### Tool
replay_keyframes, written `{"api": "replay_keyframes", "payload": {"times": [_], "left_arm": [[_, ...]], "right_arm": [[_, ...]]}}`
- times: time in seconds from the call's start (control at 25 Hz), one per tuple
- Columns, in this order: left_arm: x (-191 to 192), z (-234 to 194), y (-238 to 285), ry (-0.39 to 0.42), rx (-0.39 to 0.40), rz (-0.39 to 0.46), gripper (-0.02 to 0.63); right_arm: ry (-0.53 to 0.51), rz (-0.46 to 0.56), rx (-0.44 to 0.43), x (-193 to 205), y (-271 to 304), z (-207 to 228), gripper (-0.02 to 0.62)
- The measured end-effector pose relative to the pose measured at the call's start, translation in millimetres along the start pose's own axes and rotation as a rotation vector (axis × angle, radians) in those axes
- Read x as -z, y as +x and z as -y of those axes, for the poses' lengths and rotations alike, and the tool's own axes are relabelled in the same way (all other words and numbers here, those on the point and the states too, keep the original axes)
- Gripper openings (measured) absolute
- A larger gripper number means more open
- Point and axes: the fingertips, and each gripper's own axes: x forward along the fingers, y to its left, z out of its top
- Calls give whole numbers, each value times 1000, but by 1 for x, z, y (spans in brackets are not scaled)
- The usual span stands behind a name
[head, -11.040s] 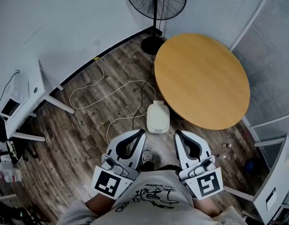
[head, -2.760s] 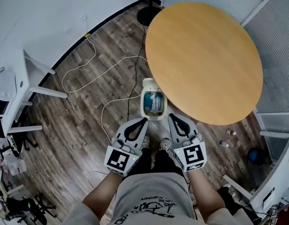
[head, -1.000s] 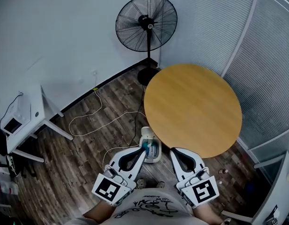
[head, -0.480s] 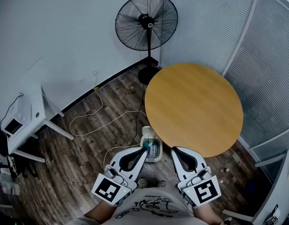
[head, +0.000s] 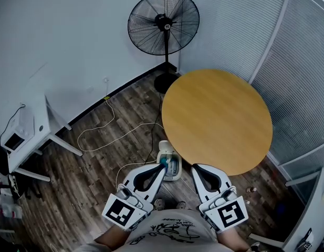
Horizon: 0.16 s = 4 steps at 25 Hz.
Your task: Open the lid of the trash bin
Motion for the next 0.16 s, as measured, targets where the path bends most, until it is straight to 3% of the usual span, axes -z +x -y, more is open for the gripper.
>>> {"api": "replay_keyframes", "payload": {"times": [0.16], "left_arm": [[-1, 0, 5, -3, 6, 7, 21]], "right_arm": [[0, -1, -1, 1, 1, 4, 6]]}}
